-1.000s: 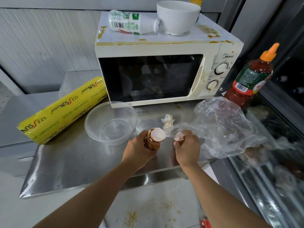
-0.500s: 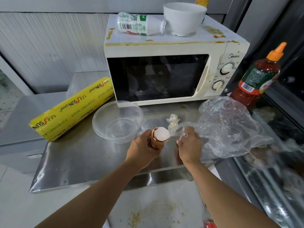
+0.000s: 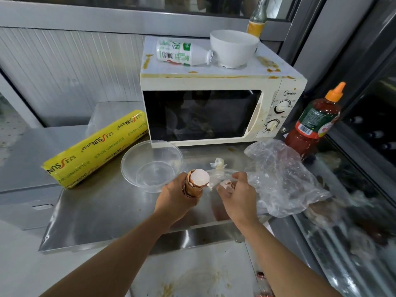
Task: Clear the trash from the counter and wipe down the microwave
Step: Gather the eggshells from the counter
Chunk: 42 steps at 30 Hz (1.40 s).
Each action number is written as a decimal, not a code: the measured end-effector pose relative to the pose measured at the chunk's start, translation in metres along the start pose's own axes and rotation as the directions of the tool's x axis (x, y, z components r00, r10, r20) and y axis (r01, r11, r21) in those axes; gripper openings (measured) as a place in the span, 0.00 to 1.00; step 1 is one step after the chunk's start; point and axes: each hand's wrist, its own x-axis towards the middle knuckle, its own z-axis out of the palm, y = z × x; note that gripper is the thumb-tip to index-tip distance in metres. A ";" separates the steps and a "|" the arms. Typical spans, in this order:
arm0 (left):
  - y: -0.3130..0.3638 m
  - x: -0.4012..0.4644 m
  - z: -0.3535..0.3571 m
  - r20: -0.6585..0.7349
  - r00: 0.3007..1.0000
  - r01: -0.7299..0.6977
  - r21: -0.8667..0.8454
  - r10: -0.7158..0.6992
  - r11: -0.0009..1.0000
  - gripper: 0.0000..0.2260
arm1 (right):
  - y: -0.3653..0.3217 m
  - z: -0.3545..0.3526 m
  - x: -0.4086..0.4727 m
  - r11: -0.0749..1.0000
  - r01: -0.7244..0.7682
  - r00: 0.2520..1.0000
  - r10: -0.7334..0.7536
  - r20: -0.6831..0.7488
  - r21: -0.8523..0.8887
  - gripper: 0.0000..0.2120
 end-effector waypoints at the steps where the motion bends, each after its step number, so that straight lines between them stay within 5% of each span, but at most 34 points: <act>1: 0.002 0.001 -0.003 -0.011 1.000 0.004 -0.007 -0.004 1.000 0.17 | -0.003 -0.003 0.001 1.000 -0.012 1.000 0.012 -0.001 0.008 0.23; 13: 0.021 0.009 -0.028 -0.008 1.000 0.009 -0.020 -0.009 1.000 0.20 | -0.028 -0.028 0.010 0.998 -0.036 0.999 0.035 -0.022 -0.044 0.20; 26: 0.080 -0.019 -0.033 0.064 0.998 -0.024 -0.025 0.026 0.999 0.20 | -0.072 -0.094 0.003 0.970 0.196 0.979 -0.185 -0.090 0.144 0.12; 34: 0.114 -0.042 -0.028 0.049 0.998 -0.044 0.033 0.042 0.998 0.17 | -0.064 -0.118 -0.014 0.936 0.320 0.944 -0.328 0.027 0.147 0.14; 42: 0.127 -0.061 -0.020 0.073 0.994 -0.084 0.040 0.081 0.996 0.18 | -0.041 -0.125 -0.025 0.936 0.275 0.952 -0.297 0.075 0.218 0.16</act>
